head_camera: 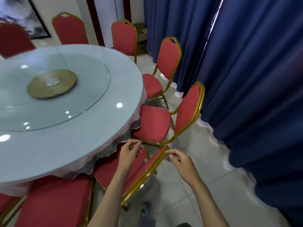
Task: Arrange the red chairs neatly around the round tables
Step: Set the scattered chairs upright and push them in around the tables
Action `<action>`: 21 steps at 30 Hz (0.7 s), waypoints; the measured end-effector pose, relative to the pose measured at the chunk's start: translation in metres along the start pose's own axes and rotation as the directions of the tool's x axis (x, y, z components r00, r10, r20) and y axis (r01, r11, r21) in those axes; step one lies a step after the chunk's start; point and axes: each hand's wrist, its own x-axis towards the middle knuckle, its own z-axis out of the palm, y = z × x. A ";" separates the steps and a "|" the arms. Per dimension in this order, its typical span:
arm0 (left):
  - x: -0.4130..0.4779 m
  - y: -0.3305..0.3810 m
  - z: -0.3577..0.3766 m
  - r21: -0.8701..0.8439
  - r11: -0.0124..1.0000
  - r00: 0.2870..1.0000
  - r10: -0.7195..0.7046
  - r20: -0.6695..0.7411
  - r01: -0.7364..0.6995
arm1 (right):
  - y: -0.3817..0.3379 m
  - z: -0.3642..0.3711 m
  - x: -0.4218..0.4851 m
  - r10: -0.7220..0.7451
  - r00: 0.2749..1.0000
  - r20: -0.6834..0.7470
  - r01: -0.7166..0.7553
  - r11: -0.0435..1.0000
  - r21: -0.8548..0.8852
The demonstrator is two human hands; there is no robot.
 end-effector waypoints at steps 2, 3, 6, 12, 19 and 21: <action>0.007 0.003 0.004 -0.003 1.000 1.000 0.004 -0.023 -0.004 | 0.002 -0.003 0.015 -0.037 0.997 0.065 0.039 0.999 -0.032; 0.011 0.003 0.005 -0.002 1.000 0.999 0.003 -0.045 -0.003 | 0.004 -0.004 0.024 -0.062 0.991 0.117 0.071 0.995 -0.070; 0.018 0.001 0.010 -0.004 1.000 0.993 -0.024 -0.113 0.023 | 0.006 -0.007 0.047 0.003 0.943 0.331 0.042 0.991 -0.128; 0.012 -0.020 0.022 -0.013 0.995 0.936 -0.099 -0.338 0.101 | 0.021 -0.002 0.087 0.038 0.742 0.669 0.214 0.933 -0.290; -0.033 -0.028 0.054 0.115 0.972 0.803 -0.102 -0.587 0.207 | 0.027 -0.021 0.137 0.074 0.508 0.858 0.415 0.852 -0.319; -0.057 -0.038 0.065 0.206 0.934 0.773 -0.104 -0.626 0.292 | 0.030 -0.020 0.139 0.065 0.480 0.875 0.504 0.795 -0.336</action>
